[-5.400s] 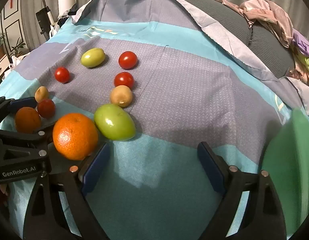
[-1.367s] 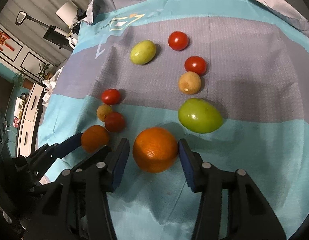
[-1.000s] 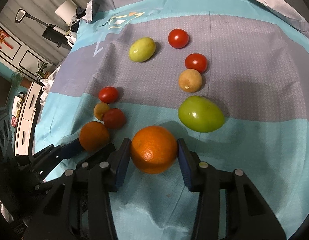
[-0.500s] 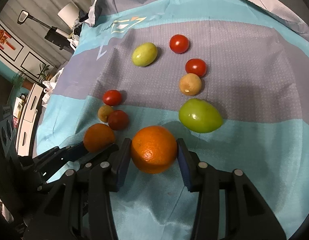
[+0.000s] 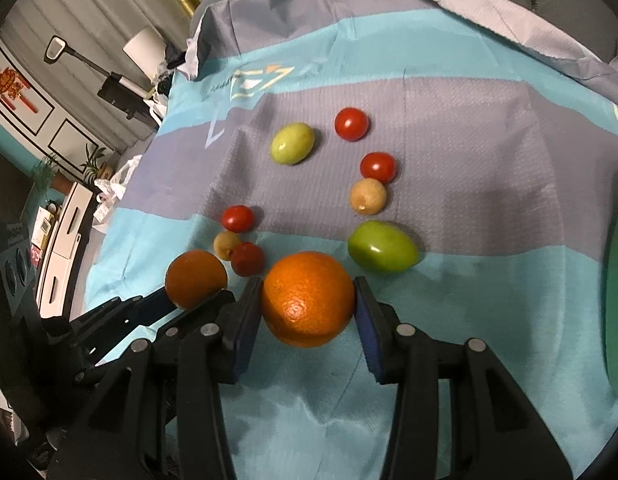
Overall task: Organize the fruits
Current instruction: 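Carry both held oranges up and over to the green bowl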
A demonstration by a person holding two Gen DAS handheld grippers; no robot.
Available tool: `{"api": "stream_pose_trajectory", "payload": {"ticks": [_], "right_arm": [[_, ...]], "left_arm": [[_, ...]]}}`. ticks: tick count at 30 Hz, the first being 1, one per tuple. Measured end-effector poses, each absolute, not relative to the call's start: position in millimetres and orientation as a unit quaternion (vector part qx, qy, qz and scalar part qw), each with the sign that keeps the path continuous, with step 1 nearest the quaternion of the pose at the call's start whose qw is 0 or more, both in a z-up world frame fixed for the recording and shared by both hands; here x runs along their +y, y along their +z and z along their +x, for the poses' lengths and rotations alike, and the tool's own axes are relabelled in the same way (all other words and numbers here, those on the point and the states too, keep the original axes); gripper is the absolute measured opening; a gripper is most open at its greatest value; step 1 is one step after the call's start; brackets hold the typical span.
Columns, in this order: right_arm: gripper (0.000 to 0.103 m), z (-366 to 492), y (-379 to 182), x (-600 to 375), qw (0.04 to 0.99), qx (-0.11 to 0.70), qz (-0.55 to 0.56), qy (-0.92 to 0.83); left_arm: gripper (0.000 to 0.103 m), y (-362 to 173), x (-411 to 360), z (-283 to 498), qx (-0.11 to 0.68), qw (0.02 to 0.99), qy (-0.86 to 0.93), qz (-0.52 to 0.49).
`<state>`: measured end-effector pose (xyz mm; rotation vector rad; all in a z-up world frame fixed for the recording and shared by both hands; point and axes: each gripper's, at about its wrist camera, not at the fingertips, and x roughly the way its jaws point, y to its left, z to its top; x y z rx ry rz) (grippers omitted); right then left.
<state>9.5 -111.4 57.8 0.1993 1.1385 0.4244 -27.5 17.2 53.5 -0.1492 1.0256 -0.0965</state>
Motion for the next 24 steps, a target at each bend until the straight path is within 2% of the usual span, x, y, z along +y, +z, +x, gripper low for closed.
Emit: {"api": "stream_pose_trajectory", "payload": {"ticks": [24], "right_arm": [[0.045, -3.9, 111.9, -175.5, 0.862, 0.461, 0.140, 0.158]], "left_arm": [[0.040, 89.1, -16.3, -24.8, 0.451, 0.888, -0.067, -0.053]]}}
